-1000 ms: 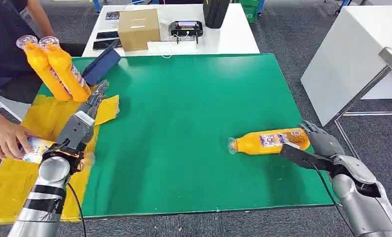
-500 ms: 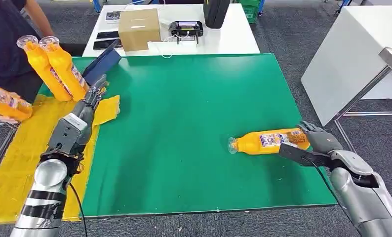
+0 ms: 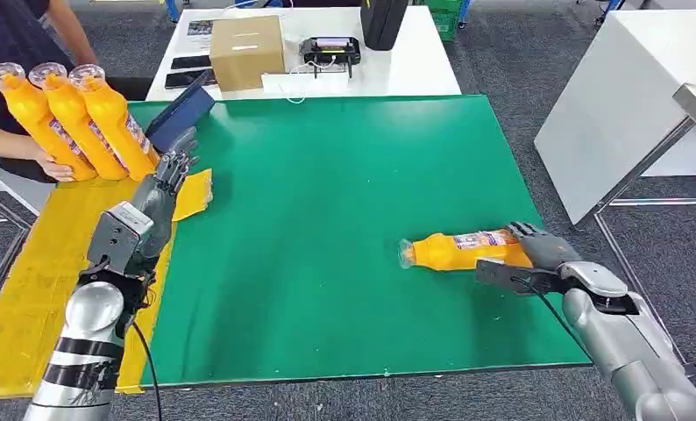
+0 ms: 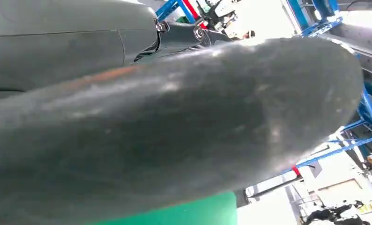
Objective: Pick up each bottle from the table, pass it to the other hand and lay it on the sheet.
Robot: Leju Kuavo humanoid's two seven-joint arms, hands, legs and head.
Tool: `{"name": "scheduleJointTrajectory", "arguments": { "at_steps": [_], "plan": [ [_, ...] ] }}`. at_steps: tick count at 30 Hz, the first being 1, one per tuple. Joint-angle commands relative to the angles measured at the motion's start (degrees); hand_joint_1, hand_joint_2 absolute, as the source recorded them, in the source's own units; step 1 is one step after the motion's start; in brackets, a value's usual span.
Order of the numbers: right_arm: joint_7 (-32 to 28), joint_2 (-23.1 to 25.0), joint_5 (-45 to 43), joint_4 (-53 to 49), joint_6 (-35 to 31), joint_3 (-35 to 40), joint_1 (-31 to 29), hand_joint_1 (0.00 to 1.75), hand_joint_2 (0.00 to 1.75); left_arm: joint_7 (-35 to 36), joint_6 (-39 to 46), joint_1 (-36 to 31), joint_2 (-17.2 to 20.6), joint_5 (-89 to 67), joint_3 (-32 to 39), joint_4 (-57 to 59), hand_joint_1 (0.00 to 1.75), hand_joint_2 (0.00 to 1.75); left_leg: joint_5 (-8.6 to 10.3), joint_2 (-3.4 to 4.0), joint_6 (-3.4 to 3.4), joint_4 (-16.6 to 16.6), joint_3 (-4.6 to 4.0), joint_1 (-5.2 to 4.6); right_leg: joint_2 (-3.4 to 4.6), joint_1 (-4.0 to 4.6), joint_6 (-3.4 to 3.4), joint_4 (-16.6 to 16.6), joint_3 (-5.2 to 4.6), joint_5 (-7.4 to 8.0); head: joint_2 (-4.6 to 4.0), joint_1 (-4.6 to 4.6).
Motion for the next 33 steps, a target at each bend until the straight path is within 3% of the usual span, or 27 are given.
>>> {"name": "scheduleJointTrajectory", "arguments": {
  "at_steps": [1, 4, 5, 6, 23, 27, 29, 31, 33],
  "plan": [
    [-0.8, 5.0, 1.8, 11.0, -0.9, 6.1, -4.3, 0.0, 1.75, -0.3, -0.3, -2.2, -0.6, 0.8, -1.1, 1.8, 0.0, 0.0, -0.08, 0.04, -0.09, 0.0, 0.2, 0.14, 0.29, 0.11, -0.1, -0.1, 0.22, -0.01, 0.0, -0.02],
    [-1.1, 5.1, 2.2, 12.1, -1.0, 6.8, -4.6, 0.0, 1.75, -0.5, -0.3, -2.2, -0.7, 1.0, -1.0, 1.9, 0.0, 0.0, -0.09, -0.04, -0.11, 0.0, 0.21, 0.12, 0.25, 0.08, -0.12, 0.0, 0.23, -0.06, 0.0, -0.02],
    [-1.9, 5.3, 2.6, 13.3, -0.3, 7.8, -4.6, 0.1, 1.75, -0.6, -0.4, -2.5, -0.7, 1.0, -1.1, 2.3, 0.0, 0.0, -0.11, -0.04, -0.13, 0.0, 0.27, 0.14, 0.32, 0.09, -0.15, -0.1, 0.29, -0.08, 0.0, -0.02],
    [-2.5, 5.4, 2.7, 14.2, 0.0, 8.6, -4.3, 1.75, 1.75, -0.8, -0.5, -2.9, -0.9, 1.3, -1.2, 2.8, 0.0, 0.0, -0.09, -0.01, -0.11, 0.0, 0.27, 0.16, 0.27, 0.12, -0.13, -0.1, 0.29, -0.04, 0.0, -0.02],
    [-4.1, 6.6, 3.2, 16.4, 1.4, 16.3, -2.7, 1.75, 1.75, -1.6, -0.6, -5.1, -1.9, 2.4, -3.0, 5.6, 0.0, 0.0, -0.01, -0.14, -0.11, -0.1, 0.93, 0.22, 0.15, 0.15, -0.14, -0.2, 0.84, -0.01, 0.0, 0.0],
    [-1.7, 7.9, 1.8, 16.5, -0.3, 15.0, -1.7, 1.75, 1.75, -0.9, -1.1, -4.7, -2.2, 3.6, -2.9, 6.0, 0.0, 0.0, -0.02, -0.09, -0.1, -0.1, 1.1, 0.23, 0.16, 0.15, -0.12, -0.2, 1.0, -0.01, 0.0, 0.0],
    [-0.9, 9.8, -3.9, 13.0, -3.8, 8.8, 0.5, 1.75, 1.75, 0.7, -1.5, -3.1, -2.1, 5.2, -2.1, 4.5, 0.0, 0.0, -0.04, -0.01, -0.09, -0.1, 1.15, 0.22, 0.2, 0.14, -0.11, -0.2, 1.03, 0.01, 0.0, 0.0],
    [-2.1, 13.4, -13.1, -0.3, -8.4, -0.8, 6.4, 1.75, 1.75, 3.0, -2.3, 0.7, -1.5, 7.7, -0.6, 0.8, 0.0, 0.0, -0.01, -0.04, -0.15, -0.2, 1.19, 0.27, 0.32, 0.18, -0.18, -0.3, 1.05, 0.05, 0.0, 0.0],
    [2.3, 14.7, -15.0, -12.0, -5.9, -2.5, 10.7, 1.75, 1.75, 3.3, -2.6, 3.6, -1.1, 8.5, 0.4, -2.2, 0.0, 0.0, -0.09, 0.27, -0.18, -0.2, 1.29, 0.26, 0.58, 0.17, -0.2, -0.3, 1.05, 0.05, 0.0, 0.0]
  ]
}}
